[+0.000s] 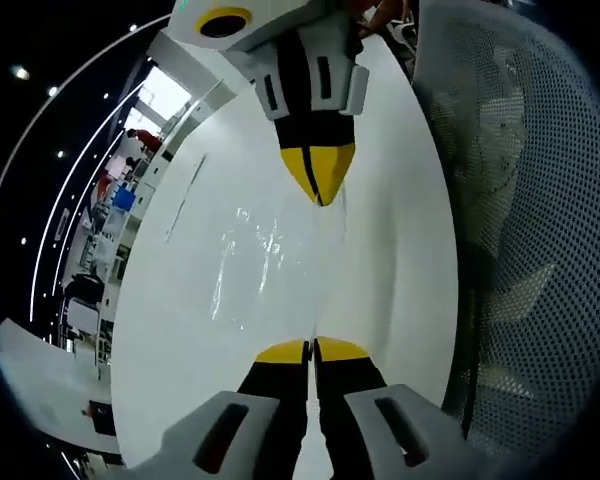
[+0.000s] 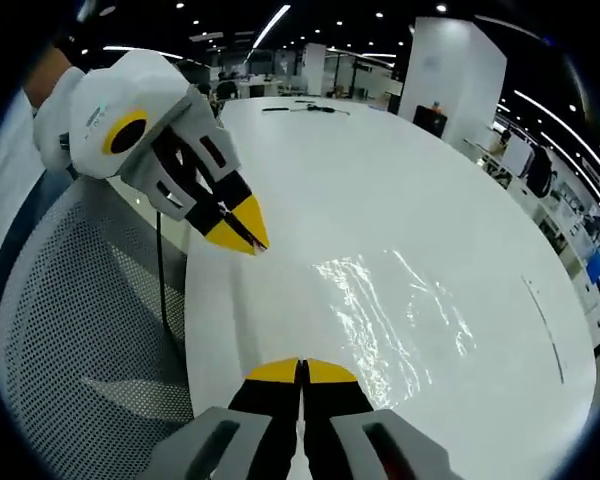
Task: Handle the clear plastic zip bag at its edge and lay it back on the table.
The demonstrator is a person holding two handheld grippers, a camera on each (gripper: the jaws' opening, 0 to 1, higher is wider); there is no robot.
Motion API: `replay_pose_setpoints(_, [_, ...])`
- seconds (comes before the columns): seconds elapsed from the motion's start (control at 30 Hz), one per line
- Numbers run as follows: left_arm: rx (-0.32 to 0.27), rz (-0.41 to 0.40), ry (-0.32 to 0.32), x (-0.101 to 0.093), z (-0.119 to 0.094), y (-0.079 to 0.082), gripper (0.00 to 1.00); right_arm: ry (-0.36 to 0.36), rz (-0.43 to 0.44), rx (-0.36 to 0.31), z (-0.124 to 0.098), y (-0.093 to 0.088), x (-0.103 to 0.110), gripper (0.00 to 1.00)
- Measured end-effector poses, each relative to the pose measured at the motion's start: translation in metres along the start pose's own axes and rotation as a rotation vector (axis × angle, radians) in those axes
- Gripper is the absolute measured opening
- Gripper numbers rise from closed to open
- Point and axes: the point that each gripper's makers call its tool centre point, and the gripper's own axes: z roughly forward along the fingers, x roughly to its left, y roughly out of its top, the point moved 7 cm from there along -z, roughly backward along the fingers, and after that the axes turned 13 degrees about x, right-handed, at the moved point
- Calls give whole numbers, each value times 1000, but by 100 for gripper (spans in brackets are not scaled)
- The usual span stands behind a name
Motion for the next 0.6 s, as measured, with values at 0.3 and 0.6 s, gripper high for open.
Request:
replay_pose_setpoints(0.3, [-63, -73, 17, 6, -17, 9, 4, -16, 41, 1, 1, 0, -7, 0])
replay_pose_setpoints(0.6, [-100, 69, 55, 1, -28, 36, 13, -38, 79, 0, -1, -2, -13, 0])
